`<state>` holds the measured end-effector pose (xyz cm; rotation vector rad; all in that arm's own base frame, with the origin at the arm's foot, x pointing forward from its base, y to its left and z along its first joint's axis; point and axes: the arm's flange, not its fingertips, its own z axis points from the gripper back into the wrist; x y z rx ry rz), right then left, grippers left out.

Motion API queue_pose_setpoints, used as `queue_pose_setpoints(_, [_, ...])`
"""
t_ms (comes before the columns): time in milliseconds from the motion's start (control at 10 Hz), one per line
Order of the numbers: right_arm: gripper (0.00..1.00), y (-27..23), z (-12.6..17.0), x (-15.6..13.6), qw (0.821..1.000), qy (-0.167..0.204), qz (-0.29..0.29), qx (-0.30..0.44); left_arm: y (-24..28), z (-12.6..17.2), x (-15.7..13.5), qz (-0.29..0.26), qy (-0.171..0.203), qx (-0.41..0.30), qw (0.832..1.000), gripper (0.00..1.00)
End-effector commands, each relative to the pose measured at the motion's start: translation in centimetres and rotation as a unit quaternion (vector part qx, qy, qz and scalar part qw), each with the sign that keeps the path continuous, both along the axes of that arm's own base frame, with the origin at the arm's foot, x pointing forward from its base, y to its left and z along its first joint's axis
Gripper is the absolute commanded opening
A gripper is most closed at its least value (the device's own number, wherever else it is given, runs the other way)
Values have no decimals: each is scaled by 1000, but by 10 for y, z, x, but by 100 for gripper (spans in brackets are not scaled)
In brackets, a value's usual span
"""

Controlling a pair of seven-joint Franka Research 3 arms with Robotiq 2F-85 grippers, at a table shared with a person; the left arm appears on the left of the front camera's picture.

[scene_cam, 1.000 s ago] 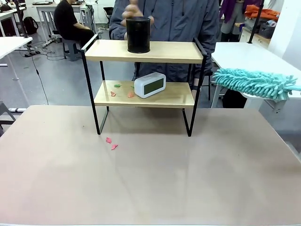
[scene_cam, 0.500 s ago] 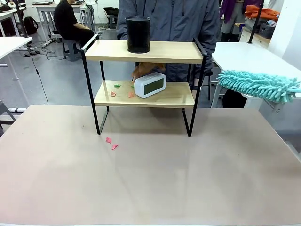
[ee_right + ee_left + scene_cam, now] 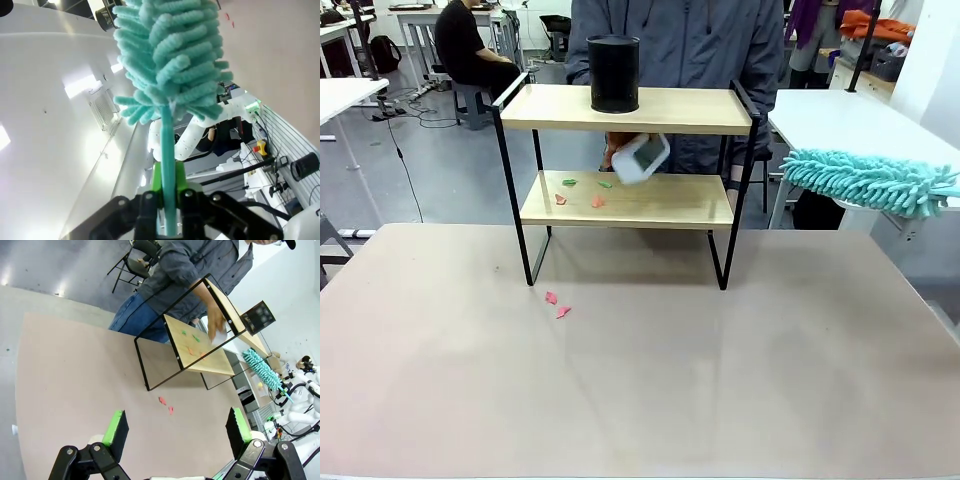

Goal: Clean the shelf.
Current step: Clean the remaining tier of the Shelf with the Duster once objects are removed.

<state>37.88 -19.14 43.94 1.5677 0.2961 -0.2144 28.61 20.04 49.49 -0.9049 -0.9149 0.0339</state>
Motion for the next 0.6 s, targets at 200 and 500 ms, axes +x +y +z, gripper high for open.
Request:
queue_pose_setpoints(200, [12, 2, 3, 1, 1000, -9, -4, 8, -1, -2, 1, 0, -19, -4, 1000, 100])
queue_pose_setpoints(500, [12, 2, 3, 1, 1000, -9, -4, 8, -1, -2, 1, 0, -19, -4, 1000, 100])
